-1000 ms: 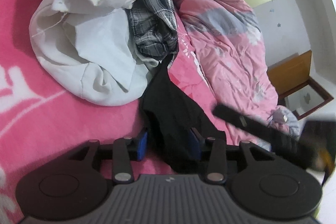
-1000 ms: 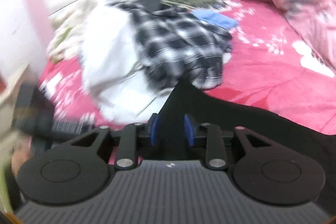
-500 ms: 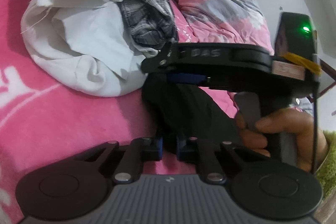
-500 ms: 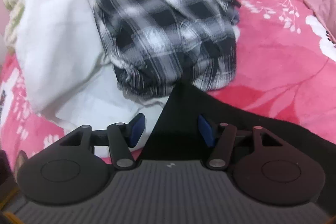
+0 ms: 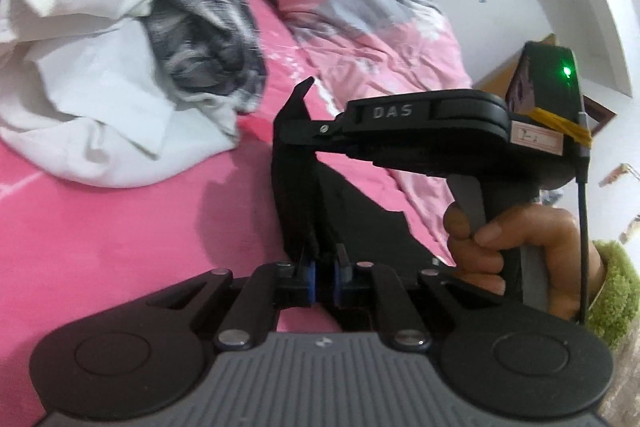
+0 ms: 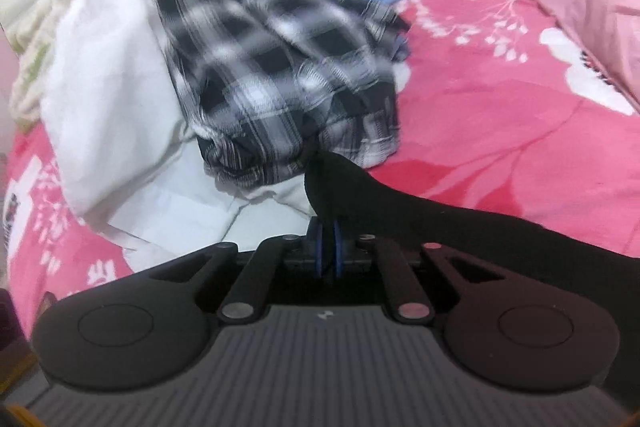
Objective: Fold clothes
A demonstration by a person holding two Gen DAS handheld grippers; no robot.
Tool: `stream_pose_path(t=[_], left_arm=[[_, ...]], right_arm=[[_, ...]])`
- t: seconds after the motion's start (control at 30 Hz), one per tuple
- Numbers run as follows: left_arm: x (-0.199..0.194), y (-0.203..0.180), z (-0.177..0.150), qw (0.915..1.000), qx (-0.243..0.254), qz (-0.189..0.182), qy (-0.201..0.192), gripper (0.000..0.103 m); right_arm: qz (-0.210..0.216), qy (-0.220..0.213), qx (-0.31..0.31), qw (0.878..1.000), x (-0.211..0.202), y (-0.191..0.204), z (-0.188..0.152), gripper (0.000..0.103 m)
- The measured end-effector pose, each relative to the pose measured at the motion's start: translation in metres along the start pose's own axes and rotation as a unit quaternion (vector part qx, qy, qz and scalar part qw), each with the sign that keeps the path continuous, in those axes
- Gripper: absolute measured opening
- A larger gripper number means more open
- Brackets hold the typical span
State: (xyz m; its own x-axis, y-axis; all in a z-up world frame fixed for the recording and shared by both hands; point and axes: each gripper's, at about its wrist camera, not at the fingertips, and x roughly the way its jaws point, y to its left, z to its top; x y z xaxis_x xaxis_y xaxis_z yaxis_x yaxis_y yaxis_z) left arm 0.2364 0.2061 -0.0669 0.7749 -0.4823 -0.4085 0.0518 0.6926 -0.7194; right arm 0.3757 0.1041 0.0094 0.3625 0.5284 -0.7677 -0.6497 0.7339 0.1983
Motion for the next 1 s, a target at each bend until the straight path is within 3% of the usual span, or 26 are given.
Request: stream_pose_path(t=[0.37, 0.67, 0.8, 1.0], left_arm=[[0.016, -0.037, -0.013, 0.9948, 0.047, -0.089, 0.017, 0.008], [0.039, -0.063, -0.033, 0.9889, 0.083, -0.112, 0.052, 0.009], [0.049, -0.068, -0.042, 0.9871, 0.086, -0.11, 0.078, 0.027], [0.051, -0.069, -0.048, 0.9849, 0.102, -0.1, 0.098, 0.034]], right_arm=[[0.006, -0.077, 0.057, 0.995, -0.07, -0.041, -0.024, 0.004], [-0.006, -0.125, 0.122, 0.985, -0.11, -0.09, -0.07, 0.004], [-0.007, -0.146, 0.166, 0.975, -0.12, -0.117, -0.096, 0.004], [0.004, -0.171, 0.24, 0.955, -0.12, -0.161, -0.141, 0.005]])
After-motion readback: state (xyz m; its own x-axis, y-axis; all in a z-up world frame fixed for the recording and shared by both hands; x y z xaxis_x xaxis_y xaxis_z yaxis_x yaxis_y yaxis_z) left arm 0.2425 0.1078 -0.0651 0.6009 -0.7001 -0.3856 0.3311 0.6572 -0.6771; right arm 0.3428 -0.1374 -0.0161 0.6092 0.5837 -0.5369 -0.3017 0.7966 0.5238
